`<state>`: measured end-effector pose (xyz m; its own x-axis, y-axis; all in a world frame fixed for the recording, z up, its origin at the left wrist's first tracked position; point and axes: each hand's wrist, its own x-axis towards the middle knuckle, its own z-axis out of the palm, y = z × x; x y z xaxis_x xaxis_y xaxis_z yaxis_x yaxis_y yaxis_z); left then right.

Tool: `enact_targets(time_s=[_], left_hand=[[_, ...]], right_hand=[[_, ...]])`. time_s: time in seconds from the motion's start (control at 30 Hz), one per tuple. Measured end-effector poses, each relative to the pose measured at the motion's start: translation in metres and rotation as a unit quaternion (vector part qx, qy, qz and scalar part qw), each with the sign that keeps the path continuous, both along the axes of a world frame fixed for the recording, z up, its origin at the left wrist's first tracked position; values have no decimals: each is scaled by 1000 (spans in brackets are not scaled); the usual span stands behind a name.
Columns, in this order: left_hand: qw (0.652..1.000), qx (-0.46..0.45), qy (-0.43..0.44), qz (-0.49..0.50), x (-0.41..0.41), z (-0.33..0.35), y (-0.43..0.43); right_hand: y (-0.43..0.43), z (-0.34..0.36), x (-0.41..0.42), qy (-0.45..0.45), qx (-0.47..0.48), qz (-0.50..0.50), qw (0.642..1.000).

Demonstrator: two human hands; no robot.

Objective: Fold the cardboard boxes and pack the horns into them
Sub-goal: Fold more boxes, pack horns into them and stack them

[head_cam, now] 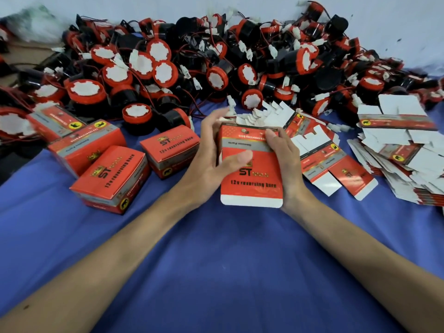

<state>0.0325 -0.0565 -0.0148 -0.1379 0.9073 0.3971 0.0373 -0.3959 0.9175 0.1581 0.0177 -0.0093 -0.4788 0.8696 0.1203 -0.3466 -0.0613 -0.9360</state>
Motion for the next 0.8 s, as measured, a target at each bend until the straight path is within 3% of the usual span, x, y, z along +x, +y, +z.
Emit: enact_targets(time_s=[0.13, 0.23, 0.27, 0.33, 0.4, 0.53, 0.8], left_hand=[[984, 49, 169, 12, -2, 1, -4], [985, 1, 168, 30, -11, 4, 3], [970, 22, 242, 29, -10, 4, 2], [954, 54, 288, 63, -5, 2, 4], [968, 19, 232, 90, -6, -5, 6], [985, -41, 35, 166, -10, -8, 17], [984, -61, -1, 165, -12, -5, 17]], right_hand=[[4, 2, 2, 3, -74, -5, 997], [12, 12, 9, -54, -129, 14, 990], [15, 18, 12, -84, -137, 27, 987], [23, 27, 16, -128, -142, 52, 980], [25, 28, 15, -122, -152, 62, 979], [10, 7, 7, -49, -101, 91, 990], [-7, -5, 5, -114, 143, 61, 981]])
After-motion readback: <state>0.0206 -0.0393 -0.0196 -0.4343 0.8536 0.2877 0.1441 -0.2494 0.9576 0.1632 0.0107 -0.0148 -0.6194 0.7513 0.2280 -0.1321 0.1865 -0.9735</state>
